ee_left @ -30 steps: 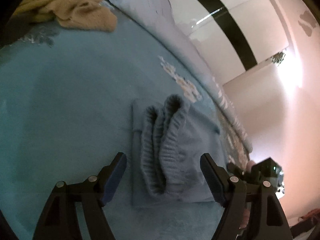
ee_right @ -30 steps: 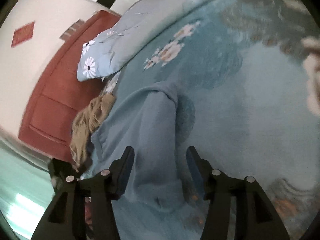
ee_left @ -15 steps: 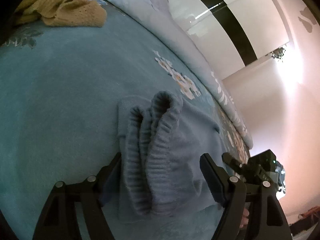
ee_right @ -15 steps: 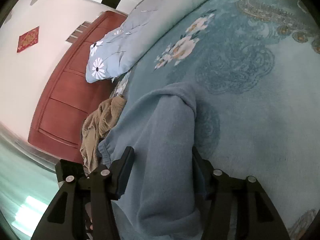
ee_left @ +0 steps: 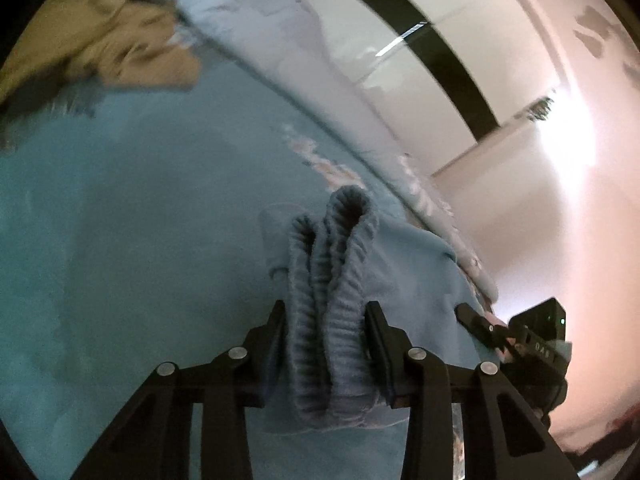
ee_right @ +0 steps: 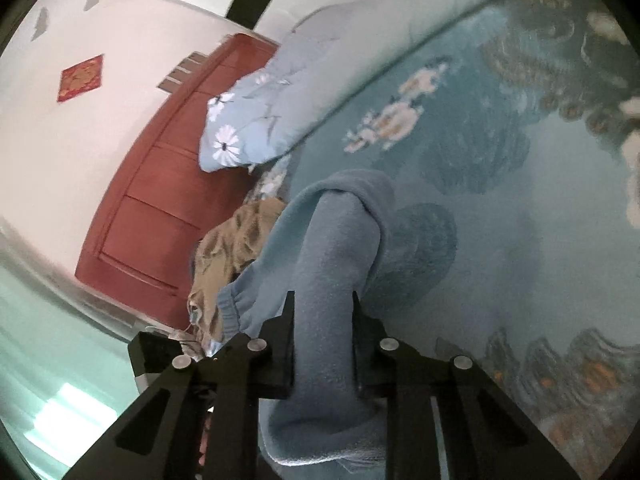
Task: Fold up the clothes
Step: 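Lift the folded garment with both grippers and carry it toward the clothes stack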
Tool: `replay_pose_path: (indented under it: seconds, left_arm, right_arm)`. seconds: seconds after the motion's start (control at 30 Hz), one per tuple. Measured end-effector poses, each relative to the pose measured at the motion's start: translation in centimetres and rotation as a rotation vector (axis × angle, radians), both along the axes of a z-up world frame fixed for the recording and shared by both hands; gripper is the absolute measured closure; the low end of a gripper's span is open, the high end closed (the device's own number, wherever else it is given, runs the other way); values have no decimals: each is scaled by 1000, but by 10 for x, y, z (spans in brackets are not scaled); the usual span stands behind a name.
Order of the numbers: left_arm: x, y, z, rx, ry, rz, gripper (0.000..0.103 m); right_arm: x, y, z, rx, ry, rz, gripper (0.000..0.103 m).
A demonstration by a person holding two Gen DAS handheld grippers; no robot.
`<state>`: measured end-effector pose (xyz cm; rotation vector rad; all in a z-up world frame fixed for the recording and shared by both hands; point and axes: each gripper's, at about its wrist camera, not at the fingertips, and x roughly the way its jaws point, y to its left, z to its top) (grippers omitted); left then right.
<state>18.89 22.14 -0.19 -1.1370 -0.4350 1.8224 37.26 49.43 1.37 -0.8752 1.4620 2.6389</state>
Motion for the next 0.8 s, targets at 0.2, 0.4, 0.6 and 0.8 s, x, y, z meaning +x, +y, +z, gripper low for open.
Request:
replay_pose_path:
  seconds: [0.2,0.4,0.6,0.8]
  left_arm:
    - [50,2,56,37,173,-67,62]
    - [87,14,99,98,268,-148,62]
    - [120,52,140,118,340,-253,62]
    - [156,113,181,151,391,-381,62]
  right_arm:
    - [48,-8,51,83,67,-16,81]
    - [102,-14,103,196,114,-40,81]
    - [149,-12,143,315,124,-85,81]
    - [201,20,167,365,145,-162,81]
